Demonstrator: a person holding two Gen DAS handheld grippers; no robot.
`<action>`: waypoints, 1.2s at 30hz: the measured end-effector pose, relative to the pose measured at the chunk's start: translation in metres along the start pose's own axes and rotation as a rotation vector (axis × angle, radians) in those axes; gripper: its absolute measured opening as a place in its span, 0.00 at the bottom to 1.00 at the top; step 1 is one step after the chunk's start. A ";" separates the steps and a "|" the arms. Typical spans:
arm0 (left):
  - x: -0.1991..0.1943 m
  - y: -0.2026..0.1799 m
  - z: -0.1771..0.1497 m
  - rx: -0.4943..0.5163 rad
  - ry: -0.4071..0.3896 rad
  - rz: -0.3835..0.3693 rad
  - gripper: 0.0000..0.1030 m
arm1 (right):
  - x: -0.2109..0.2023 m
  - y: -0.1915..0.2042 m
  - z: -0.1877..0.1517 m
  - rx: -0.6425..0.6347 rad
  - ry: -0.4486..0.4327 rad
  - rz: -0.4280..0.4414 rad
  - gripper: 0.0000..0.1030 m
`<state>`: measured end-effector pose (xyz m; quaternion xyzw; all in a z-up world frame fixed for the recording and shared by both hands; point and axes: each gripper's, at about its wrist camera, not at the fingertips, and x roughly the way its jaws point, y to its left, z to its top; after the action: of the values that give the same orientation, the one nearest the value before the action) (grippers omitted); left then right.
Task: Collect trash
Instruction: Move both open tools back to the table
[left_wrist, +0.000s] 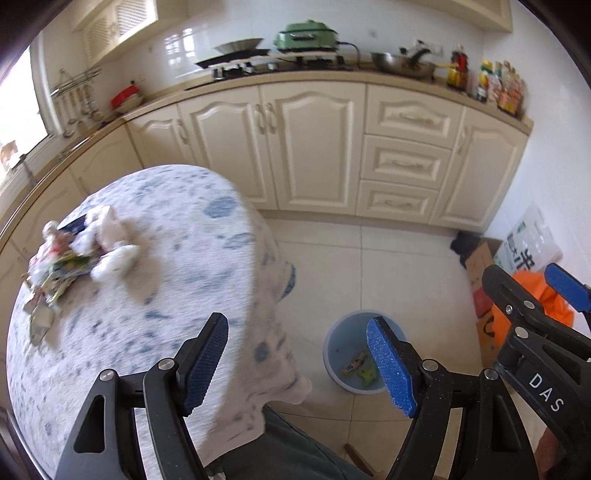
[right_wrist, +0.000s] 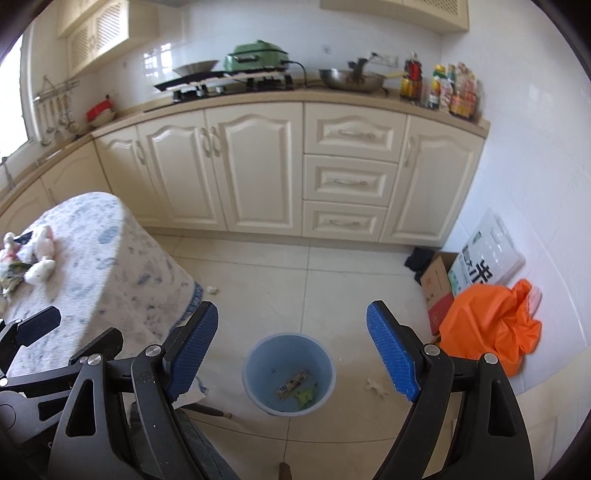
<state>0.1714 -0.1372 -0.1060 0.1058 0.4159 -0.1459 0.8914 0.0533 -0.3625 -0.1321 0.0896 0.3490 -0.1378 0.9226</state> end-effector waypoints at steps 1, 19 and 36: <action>-0.005 0.004 -0.001 -0.010 -0.006 0.008 0.72 | -0.003 0.005 0.001 -0.009 -0.008 0.011 0.83; -0.083 0.136 -0.053 -0.366 -0.059 0.233 0.78 | -0.030 0.153 0.018 -0.271 -0.091 0.293 0.91; -0.044 0.247 -0.044 -0.538 0.018 0.344 0.86 | 0.028 0.284 0.035 -0.460 0.016 0.387 0.93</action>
<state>0.1988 0.1152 -0.0830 -0.0637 0.4234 0.1231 0.8953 0.1849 -0.1080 -0.1054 -0.0558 0.3548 0.1240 0.9250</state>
